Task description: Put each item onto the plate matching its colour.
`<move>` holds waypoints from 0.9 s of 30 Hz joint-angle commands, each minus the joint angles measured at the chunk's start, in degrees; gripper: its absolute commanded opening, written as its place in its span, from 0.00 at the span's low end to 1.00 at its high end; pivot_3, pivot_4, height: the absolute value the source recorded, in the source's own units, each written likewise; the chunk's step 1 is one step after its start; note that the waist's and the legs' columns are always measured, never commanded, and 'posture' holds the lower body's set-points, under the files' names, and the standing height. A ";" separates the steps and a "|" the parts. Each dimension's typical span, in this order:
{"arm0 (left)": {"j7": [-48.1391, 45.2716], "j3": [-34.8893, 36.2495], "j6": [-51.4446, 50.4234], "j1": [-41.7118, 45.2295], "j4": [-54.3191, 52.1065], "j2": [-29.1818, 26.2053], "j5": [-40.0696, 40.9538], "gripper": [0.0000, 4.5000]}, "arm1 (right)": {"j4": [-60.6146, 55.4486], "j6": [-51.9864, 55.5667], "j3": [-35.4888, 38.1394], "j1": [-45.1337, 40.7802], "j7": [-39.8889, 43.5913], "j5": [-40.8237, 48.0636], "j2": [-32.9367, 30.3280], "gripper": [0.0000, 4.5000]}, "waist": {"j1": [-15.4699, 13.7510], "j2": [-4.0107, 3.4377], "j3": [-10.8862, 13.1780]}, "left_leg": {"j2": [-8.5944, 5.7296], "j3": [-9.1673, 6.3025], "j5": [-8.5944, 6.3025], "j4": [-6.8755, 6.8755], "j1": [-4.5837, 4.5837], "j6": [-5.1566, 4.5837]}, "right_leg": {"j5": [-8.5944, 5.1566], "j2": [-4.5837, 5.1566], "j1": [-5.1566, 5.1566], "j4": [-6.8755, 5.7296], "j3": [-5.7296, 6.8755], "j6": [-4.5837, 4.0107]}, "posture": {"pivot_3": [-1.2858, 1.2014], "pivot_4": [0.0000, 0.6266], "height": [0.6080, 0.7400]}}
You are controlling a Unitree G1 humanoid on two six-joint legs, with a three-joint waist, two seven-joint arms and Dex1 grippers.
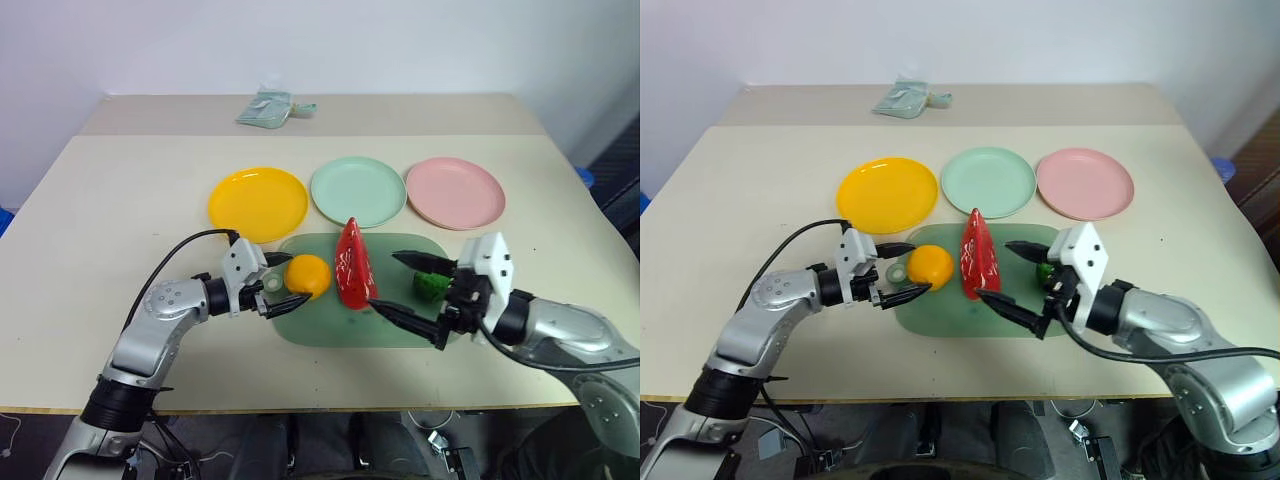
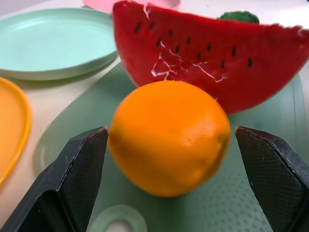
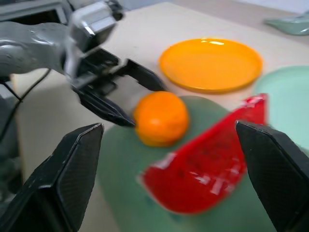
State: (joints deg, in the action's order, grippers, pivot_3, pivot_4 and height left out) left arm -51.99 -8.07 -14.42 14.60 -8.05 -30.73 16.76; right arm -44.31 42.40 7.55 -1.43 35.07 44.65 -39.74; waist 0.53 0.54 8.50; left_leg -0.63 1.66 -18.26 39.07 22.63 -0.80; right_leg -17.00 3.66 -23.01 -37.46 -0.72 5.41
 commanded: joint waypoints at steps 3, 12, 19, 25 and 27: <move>0.75 -1.08 2.34 2.93 2.72 1.71 -2.62 0.96 | -2.79 -0.56 -3.38 -1.43 -3.41 -1.01 1.73 1.00 | 0.09 0.00 0.00 | 0.00 0.00 0.00 0.00 0.00 0.00 | 0.00 0.00 0.00 0.00 0.00 0.00 | 0.52 0.24 1.00; 1.97 0.49 -0.25 4.98 3.23 2.61 -1.96 0.68 | -3.78 -0.75 -5.62 -2.15 -5.81 -1.26 2.76 1.00 | 0.06 0.00 0.00 | 0.00 0.00 0.00 0.01 0.00 0.00 | 0.00 -0.01 0.00 -0.01 0.02 0.01 | 0.52 0.24 1.00; 14.97 13.11 -7.86 9.27 2.99 7.59 4.98 0.68 | -2.50 -1.47 -5.32 -4.06 -6.96 -2.02 3.33 1.00 | 0.00 0.02 0.01 | 0.00 -0.01 0.00 0.05 0.01 -0.01 | 0.01 -0.02 0.00 -0.03 0.04 0.02 | 0.52 0.24 1.00; 33.29 16.06 -8.65 17.36 13.53 12.70 -2.40 0.68 | -0.40 -2.23 -6.56 -6.24 -7.61 -3.87 4.65 1.00 | -0.15 0.05 0.00 | -0.02 -0.01 0.01 0.09 0.00 0.00 | 0.02 -0.08 0.04 -0.03 0.05 0.04 | 0.52 0.24 1.00; 35.14 15.62 -8.30 19.06 16.74 13.77 -3.57 0.79 | 0.09 -2.42 -6.93 -6.86 -7.61 -4.41 5.03 1.00 | -0.13 0.06 0.00 | -0.03 -0.01 0.02 0.09 0.00 0.02 | 0.02 -0.10 0.03 -0.03 0.06 0.04 | 0.52 0.24 1.00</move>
State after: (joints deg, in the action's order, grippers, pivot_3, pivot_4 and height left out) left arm -18.54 7.64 -23.29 32.32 7.97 -17.28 14.24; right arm -43.58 41.20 0.52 -7.47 27.43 40.67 -35.02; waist 0.40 0.60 8.50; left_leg -0.66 1.65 -18.22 39.16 22.63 -0.74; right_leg -16.98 3.56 -22.98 -37.49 -0.66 5.45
